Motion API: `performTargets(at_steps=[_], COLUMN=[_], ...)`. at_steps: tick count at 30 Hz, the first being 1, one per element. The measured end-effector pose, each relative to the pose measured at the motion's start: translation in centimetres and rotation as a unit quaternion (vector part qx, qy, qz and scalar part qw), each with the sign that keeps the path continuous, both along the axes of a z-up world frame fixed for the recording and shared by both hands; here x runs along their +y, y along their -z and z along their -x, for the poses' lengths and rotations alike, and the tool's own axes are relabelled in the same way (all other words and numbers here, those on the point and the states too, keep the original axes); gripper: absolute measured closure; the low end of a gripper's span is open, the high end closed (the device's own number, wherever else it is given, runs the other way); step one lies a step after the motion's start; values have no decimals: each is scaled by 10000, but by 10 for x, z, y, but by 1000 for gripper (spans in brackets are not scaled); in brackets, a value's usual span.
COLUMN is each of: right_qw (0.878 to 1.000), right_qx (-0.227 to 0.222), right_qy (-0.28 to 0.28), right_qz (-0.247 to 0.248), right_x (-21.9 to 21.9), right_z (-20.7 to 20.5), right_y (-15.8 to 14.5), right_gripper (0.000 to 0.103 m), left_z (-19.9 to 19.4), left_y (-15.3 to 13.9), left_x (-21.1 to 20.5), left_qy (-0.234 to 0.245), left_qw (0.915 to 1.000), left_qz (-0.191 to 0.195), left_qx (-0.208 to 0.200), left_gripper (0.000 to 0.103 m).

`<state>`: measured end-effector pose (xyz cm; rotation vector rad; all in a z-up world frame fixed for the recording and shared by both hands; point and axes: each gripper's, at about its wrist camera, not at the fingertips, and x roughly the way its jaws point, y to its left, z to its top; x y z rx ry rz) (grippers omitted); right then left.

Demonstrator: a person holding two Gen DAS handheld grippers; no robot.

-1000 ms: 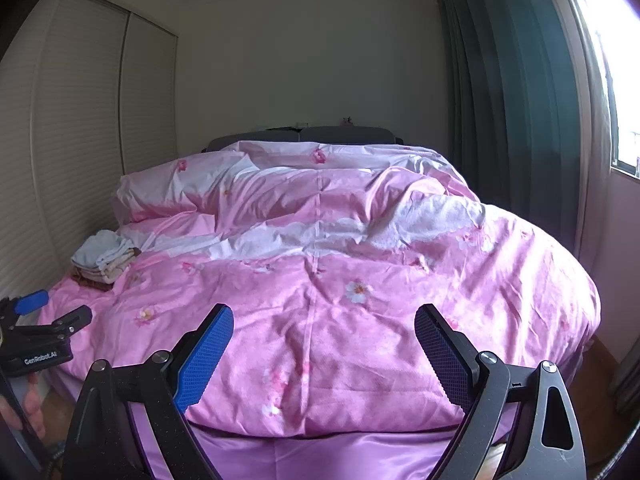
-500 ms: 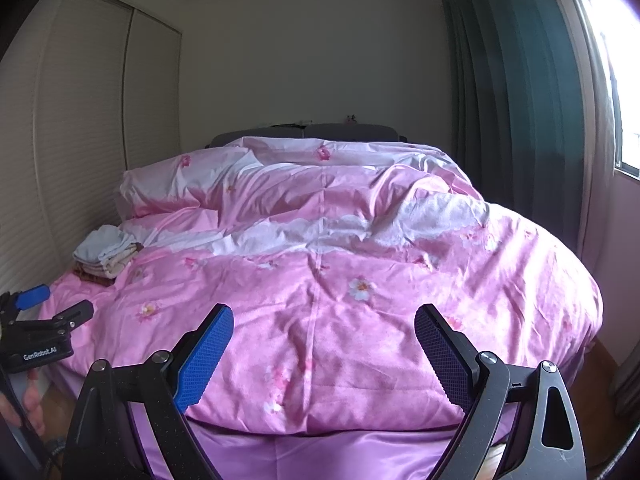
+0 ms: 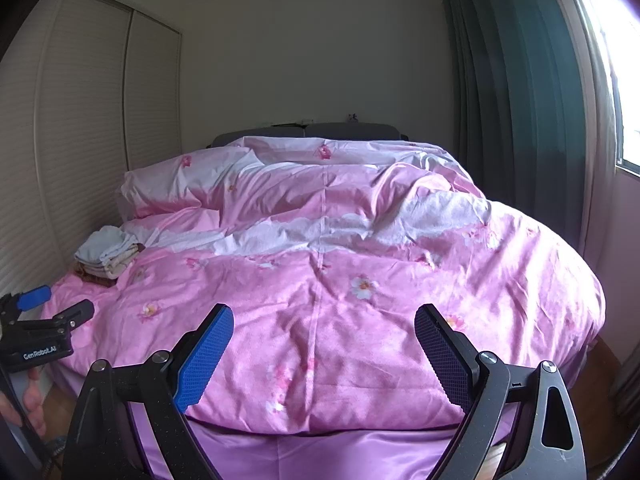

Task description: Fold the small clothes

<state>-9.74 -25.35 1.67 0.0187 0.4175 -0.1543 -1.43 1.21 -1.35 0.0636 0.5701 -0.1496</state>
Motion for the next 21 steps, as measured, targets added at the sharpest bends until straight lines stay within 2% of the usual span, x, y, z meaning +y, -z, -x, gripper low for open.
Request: performTargets(at_steps=[21], right_qw=[10000], right_qx=[24], right_qy=[-19], right_qz=[-14], right_x=[4], right_z=[-1], right_y=[3], right_gripper=[10], left_z=[1], left_y=[1], left_x=[-2], left_qy=[-27], left_qw=[10000], left_qz=[0], left_qx=[-6], left_gripper=[0])
